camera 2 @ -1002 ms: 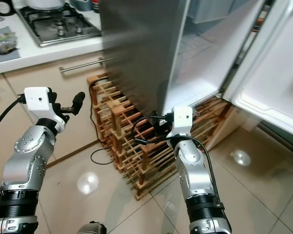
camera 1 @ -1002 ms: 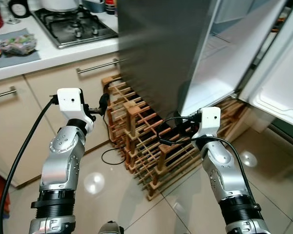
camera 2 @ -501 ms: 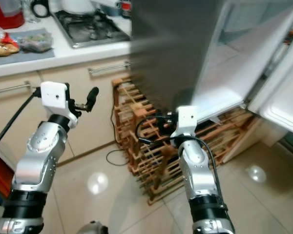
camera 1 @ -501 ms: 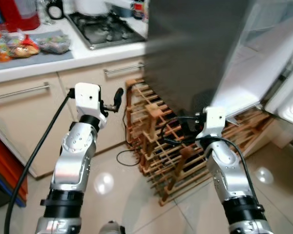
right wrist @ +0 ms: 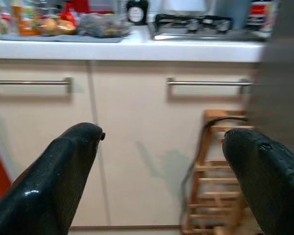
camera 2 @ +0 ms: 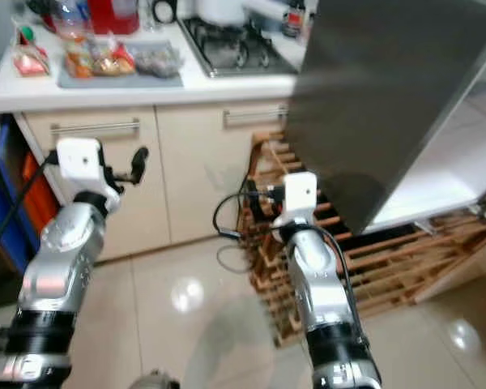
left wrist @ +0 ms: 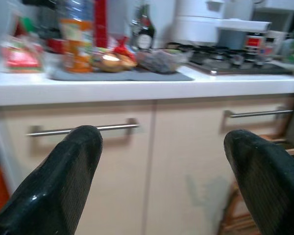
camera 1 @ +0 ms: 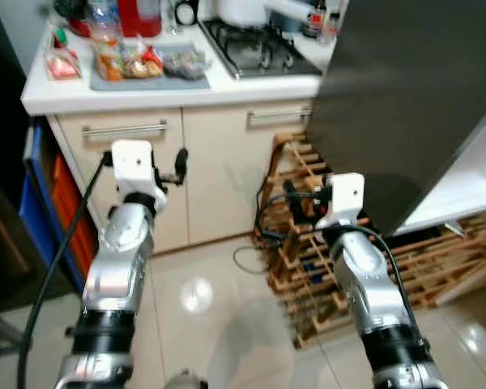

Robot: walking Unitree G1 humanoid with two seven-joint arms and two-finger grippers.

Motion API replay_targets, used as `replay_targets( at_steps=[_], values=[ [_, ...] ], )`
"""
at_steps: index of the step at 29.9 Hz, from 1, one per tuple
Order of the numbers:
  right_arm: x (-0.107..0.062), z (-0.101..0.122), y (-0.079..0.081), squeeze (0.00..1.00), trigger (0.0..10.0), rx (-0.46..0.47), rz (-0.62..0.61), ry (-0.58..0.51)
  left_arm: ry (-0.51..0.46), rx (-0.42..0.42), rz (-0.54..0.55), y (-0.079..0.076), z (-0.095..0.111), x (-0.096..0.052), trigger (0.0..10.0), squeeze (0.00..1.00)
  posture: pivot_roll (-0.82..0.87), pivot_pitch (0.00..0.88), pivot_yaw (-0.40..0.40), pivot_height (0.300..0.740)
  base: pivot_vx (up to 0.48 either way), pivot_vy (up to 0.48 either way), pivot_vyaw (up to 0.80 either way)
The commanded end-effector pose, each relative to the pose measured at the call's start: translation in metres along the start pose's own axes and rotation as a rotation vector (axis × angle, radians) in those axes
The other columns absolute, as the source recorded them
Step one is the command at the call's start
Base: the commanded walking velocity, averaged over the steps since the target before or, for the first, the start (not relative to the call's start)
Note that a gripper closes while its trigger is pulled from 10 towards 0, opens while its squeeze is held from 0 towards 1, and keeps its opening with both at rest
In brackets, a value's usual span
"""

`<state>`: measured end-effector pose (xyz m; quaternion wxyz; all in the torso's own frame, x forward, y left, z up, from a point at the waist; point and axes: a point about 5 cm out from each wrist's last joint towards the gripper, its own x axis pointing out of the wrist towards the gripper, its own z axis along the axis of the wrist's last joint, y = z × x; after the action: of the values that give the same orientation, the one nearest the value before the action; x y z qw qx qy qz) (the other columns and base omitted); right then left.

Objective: Restocking fridge

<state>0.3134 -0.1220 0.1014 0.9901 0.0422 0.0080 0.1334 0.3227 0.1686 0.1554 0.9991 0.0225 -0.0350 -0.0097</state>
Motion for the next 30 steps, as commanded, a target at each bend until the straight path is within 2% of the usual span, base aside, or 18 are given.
replay_targets(
  at_steps=[1, 9, 21, 24, 28, 30],
  values=[
    [0.003, 0.003, 0.003, 0.0, 10.0, -0.009, 0.023, -0.013, -0.024, 0.019, -0.027, -0.009, 0.006, 0.005, 10.0, 0.0, 0.03, 0.0, -0.047, 0.74, 0.0, 0.0, 0.57],
    [0.002, -0.001, -0.001, 0.0, 10.0, -0.008, 0.01, 0.005, -0.034, 0.034, -0.026, -0.01, 0.008, 0.005, 10.0, 0.0, 0.03, 0.0, -0.048, 0.74, 0.0, 0.0, 0.57],
    [0.005, -0.001, 0.006, 0.0, 10.0, -0.012, 0.032, -0.002, -0.062, 0.089, -0.038, -0.015, 0.013, 0.005, 10.0, 0.0, 0.04, 0.0, -0.05, 0.74, 0.0, 0.0, 0.57],
    [0.005, -0.003, 0.004, 0.0, 10.0, 0.018, -0.001, 0.004, -0.055, 0.099, -0.052, -0.015, 0.011, 0.005, 10.0, 0.0, 0.04, 0.0, -0.05, 0.74, 0.0, 0.0, 0.38],
    [0.008, 0.004, 0.003, 0.0, 10.0, -0.026, -0.001, -0.025, -0.07, 0.081, -0.061, -0.013, 0.014, 0.006, 10.0, 0.0, 0.03, 0.0, -0.047, 0.74, 0.384, 0.0, 0.0],
    [0.008, 0.006, 0.004, 0.0, 10.0, -0.051, -0.002, -0.04, -0.089, 0.1, -0.076, -0.014, 0.017, 0.008, 10.0, 0.0, 0.03, 0.0, -0.048, 0.74, 0.48, 0.0, 0.0]
  ],
)
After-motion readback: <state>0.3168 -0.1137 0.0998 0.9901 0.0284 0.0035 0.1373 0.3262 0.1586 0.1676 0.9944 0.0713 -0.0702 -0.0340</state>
